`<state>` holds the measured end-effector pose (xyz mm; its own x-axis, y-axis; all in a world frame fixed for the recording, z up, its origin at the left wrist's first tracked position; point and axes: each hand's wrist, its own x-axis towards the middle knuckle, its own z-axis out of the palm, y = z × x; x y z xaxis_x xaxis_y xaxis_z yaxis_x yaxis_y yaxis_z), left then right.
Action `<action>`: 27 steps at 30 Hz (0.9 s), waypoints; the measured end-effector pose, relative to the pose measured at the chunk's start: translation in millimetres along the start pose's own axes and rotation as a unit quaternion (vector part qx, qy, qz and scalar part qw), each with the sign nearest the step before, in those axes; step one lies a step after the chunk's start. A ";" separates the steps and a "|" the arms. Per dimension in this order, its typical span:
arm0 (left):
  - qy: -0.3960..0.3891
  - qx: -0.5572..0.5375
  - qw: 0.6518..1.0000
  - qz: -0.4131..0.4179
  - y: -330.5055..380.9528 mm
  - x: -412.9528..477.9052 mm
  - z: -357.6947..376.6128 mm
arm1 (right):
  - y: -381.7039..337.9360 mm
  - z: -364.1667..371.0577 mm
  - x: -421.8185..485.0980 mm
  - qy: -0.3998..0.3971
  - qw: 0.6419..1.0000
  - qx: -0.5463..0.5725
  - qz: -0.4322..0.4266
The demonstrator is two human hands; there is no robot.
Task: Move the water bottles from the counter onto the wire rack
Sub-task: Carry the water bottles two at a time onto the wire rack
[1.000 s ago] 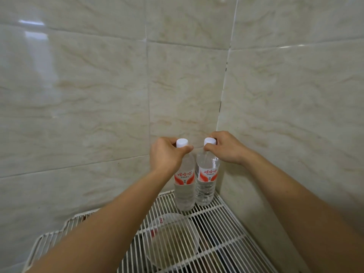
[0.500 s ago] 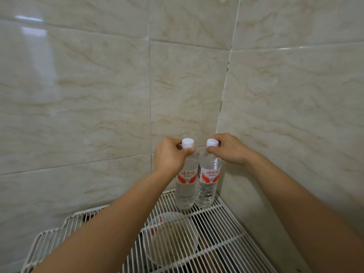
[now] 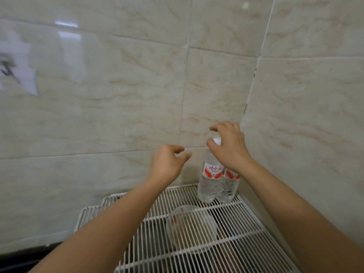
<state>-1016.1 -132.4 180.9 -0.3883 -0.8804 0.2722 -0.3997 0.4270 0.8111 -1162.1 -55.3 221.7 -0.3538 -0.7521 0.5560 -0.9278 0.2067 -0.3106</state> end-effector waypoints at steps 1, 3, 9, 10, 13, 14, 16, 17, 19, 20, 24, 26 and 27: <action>0.008 0.008 1.000 -0.005 -10.4 -6.4 -14.7 | -16.1 7.7 -5.7 0.001 1.000 0.005 -0.017; 0.024 0.040 0.999 -0.015 -33.6 -23.3 -48.4 | -50.1 26.6 -20.5 -0.017 0.999 0.023 -0.038; 0.059 0.142 0.986 -0.070 -125.8 -108.8 -167.3 | -173.9 94.1 -92.6 -0.158 0.983 0.051 -0.076; 0.055 0.157 0.983 -0.079 -141.5 -127.4 -187.8 | -196.5 103.7 -108.1 -0.182 0.978 0.055 -0.086; 0.046 0.192 0.974 -0.109 -183.8 -187.8 -251.2 | -266.6 126.1 -157.2 -0.235 0.964 0.068 -0.099; 0.043 0.204 0.971 -0.119 -197.1 -208.7 -272.3 | -290.4 132.2 -173.5 -0.249 0.961 0.072 -0.099; 0.039 0.233 0.961 -0.142 -224.7 -250.2 -313.7 | -338.0 144.6 -205.4 -0.273 0.953 0.077 -0.108; 0.038 0.245 0.956 -0.156 -238.3 -270.2 -333.5 | -361.3 150.3 -220.6 -0.284 0.949 0.082 -0.113; 0.040 0.263 0.945 -0.190 -262.3 -306.8 -372.6 | -406.6 159.9 -248.6 -0.307 0.939 0.094 -0.124; 0.045 0.270 0.939 -0.208 -272.9 -323.0 -391.6 | -428.3 164.1 -260.8 -0.319 0.934 0.097 -0.131; 0.071 0.279 0.919 -0.271 -313.3 -377.3 -456.8 | -506.9 185.0 -299.3 -0.353 0.914 0.100 -0.173; 0.082 0.276 0.910 -0.298 -333.5 -397.8 -480.7 | -541.2 198.4 -314.4 -0.374 0.902 0.104 -0.189; 0.087 0.277 0.905 -0.310 -343.1 -406.3 -491.6 | -557.4 205.5 -320.8 -0.385 0.895 0.103 -0.198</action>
<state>-313.0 -22.5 46.5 0.1703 -0.9850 -0.0296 -0.8701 -0.1644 0.4647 -507.1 -57.8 58.1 0.2595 -0.9656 -0.0185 -0.8927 -0.2325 -0.3861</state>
